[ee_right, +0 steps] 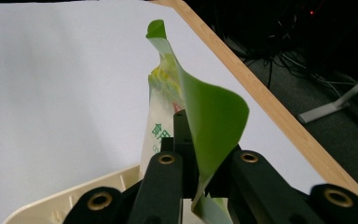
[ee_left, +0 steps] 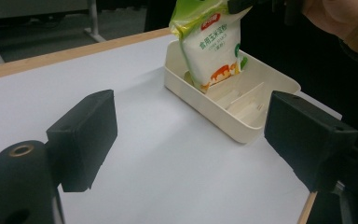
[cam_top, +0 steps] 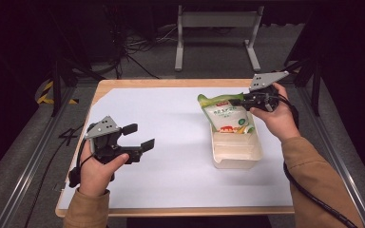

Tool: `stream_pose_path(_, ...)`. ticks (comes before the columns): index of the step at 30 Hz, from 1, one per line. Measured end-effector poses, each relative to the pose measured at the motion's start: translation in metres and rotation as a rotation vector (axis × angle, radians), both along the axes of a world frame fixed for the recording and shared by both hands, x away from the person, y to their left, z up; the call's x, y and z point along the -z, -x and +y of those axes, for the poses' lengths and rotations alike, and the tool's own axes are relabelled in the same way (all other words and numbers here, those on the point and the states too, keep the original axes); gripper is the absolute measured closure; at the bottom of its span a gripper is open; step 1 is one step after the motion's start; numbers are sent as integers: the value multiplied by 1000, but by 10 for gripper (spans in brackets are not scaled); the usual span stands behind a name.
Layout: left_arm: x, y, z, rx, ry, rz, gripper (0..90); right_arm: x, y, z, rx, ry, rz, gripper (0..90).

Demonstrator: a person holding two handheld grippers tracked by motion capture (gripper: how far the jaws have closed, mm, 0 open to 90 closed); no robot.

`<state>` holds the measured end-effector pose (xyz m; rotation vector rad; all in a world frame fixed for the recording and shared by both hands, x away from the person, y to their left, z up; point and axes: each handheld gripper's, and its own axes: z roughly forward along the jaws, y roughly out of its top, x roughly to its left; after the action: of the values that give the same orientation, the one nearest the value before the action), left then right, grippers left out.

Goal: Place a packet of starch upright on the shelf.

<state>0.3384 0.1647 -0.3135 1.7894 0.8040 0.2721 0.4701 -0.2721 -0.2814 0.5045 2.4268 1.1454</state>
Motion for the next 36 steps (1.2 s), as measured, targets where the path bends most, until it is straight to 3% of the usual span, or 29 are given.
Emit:
stream_pose_path(5,0,-1,0,1,-2,4,180,3,1,-13,67,-15,15,844)
stream_pose_path(14,2,-2,-1,1,-6,12,179,4,18,-45,134,-133,33,848)
stream_pose_path(16,2,-2,-1,-1,-2,12,179,4,23,-48,121,-177,51,847)
stream_pose_path(19,3,-2,-1,-2,-6,14,179,5,29,-45,31,-211,80,819)
stream_pose_path(21,3,-2,-2,-1,-8,16,179,6,31,-41,-1,-206,86,816)
stream_pose_path(24,3,-1,-2,-1,-8,21,179,10,33,-24,-70,-124,121,800)
stream_pose_path(26,3,-1,0,0,-11,22,178,19,31,-12,-86,-57,147,837)
stream_pose_path(27,3,-1,0,0,-11,22,178,19,31,-12,-86,-57,147,837)
stream_pose_path(30,5,-2,1,-8,-8,22,178,17,27,-15,21,-82,148,840)
stream_pose_path(32,5,-2,3,-8,-10,19,178,18,24,-18,47,-107,169,802)
stream_pose_path(36,6,-3,4,-14,-5,29,178,18,25,-19,78,-109,161,639)
